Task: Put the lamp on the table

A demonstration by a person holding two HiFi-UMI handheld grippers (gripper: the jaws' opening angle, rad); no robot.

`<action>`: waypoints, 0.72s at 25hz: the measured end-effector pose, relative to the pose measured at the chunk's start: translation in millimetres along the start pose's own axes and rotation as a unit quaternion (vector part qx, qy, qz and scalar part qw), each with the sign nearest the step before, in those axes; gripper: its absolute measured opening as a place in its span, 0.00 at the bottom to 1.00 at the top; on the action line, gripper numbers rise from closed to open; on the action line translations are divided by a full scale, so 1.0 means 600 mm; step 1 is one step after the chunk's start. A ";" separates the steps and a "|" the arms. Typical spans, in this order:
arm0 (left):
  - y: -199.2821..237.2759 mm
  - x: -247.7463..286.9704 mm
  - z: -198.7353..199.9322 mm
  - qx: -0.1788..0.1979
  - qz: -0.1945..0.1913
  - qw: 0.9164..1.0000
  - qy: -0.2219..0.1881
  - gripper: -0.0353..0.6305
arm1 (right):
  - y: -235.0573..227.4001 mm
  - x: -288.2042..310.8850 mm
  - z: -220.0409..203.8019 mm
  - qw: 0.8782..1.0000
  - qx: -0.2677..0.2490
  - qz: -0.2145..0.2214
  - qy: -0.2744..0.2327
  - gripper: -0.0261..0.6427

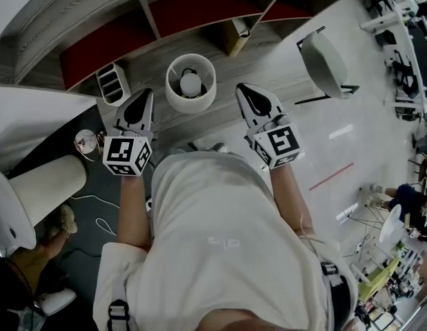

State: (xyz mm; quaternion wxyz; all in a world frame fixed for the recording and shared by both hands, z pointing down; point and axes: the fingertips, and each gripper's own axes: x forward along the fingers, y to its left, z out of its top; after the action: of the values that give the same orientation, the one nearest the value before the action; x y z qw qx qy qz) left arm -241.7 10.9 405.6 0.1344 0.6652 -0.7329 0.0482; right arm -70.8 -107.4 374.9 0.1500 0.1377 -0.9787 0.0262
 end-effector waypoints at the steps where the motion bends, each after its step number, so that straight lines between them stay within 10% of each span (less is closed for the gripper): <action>1: -0.003 -0.001 0.001 0.000 -0.002 1.000 0.000 0.08 | 0.000 -0.002 0.000 1.000 0.001 0.000 -0.001 0.08; 18: -0.007 -0.010 0.004 -0.020 -0.006 1.000 0.000 0.08 | 0.007 -0.002 -0.007 1.000 0.005 0.002 0.006 0.08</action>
State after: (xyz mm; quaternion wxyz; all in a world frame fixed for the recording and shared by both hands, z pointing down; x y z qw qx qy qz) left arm -237.6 15.5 401.2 0.1479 0.6668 -0.7297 0.0321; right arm -69.8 -102.9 378.4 0.1554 0.1359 -0.9779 0.0320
